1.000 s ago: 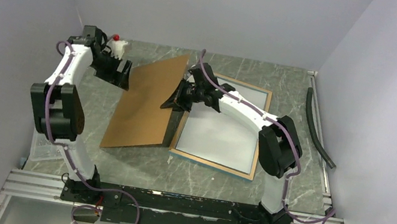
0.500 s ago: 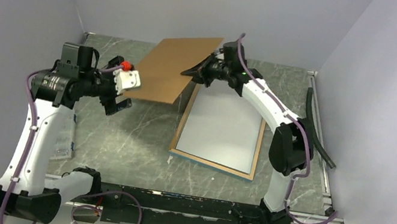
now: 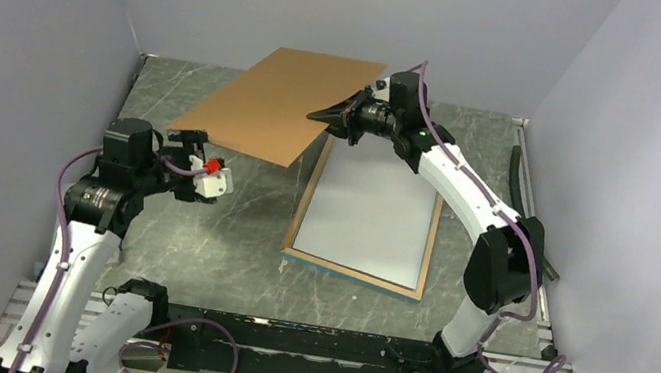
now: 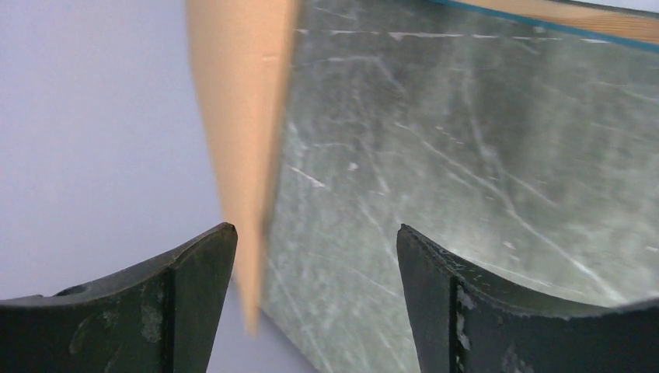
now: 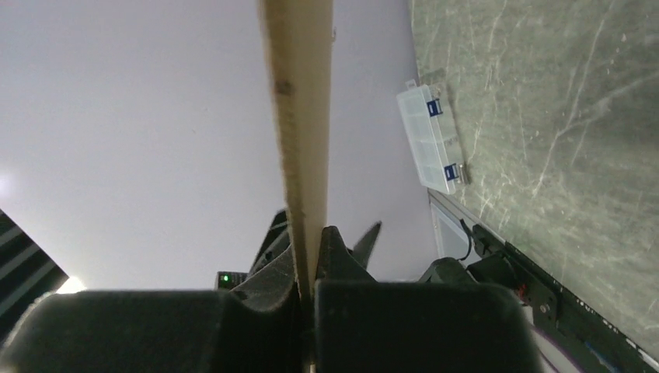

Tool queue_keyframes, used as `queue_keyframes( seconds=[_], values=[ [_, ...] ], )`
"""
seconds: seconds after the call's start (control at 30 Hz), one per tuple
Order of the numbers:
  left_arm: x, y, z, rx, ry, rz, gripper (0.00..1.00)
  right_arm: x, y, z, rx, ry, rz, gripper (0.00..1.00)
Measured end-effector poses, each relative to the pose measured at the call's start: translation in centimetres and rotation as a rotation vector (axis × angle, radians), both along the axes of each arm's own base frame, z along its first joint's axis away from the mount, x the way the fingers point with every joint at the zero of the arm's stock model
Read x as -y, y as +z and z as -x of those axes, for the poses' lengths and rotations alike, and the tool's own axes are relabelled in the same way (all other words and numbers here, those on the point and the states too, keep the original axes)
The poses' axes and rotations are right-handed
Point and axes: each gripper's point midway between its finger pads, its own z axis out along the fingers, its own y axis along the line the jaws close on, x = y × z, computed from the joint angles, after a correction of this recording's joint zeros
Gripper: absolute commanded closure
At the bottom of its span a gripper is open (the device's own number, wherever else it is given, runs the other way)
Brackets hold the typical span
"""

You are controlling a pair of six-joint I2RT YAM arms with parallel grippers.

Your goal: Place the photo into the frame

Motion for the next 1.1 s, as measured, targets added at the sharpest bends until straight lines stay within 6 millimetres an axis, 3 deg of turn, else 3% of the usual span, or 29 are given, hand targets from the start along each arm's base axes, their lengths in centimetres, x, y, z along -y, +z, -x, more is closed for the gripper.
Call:
queue_keyframes(
  seconds=[0.17, 0.3, 0.47, 0.53, 0.63, 0.77, 0.83, 0.87, 1.0, 1.1],
  values=[
    [0.0, 2.7, -2.7, 0.170, 0.008, -0.004, 0.22, 0.6, 0.1, 1.8, -0.022, 0.016, -0.009, 0.98],
    [0.2, 3.9, -3.1, 0.240, -0.004, 0.000, 0.26, 0.0, 0.9, 3.5, -0.017, 0.059, -0.022, 0.98],
    [0.6, 3.9, -3.0, 0.239, -0.030, 0.003, 0.62, -1.0, 1.6, 4.7, -0.015, 0.095, -0.044, 0.87],
    [0.7, 3.7, -2.9, 0.231, -0.037, 0.001, 0.81, -1.2, 1.8, 4.9, -0.008, 0.100, -0.050, 0.79],
    [0.8, 3.6, -3.0, 0.228, -0.041, 0.002, 0.97, -1.1, 2.1, 5.0, 0.016, 0.118, -0.049, 0.66],
    [0.9, 3.6, -3.0, 0.225, -0.040, 0.006, 0.97, -0.8, 2.3, 5.9, 0.069, 0.181, -0.030, 0.41],
    [0.8, 3.7, -2.9, 0.233, -0.039, 0.002, 0.97, -0.4, 2.7, 6.3, 0.124, 0.227, -0.019, 0.05],
    [0.8, 3.8, -2.8, 0.233, -0.040, 0.002, 0.97, -0.1, 2.9, 6.6, 0.143, 0.249, -0.018, 0.01],
    [1.0, 4.0, -2.3, 0.239, -0.055, 0.006, 0.97, 2.5, 5.1, 7.5, 0.357, 0.386, 0.029, 0.00],
    [1.3, 4.8, -1.8, 0.228, -0.066, 0.019, 0.97, 5.4, 7.5, 5.7, 0.621, 0.360, 0.143, 0.00]
  ],
)
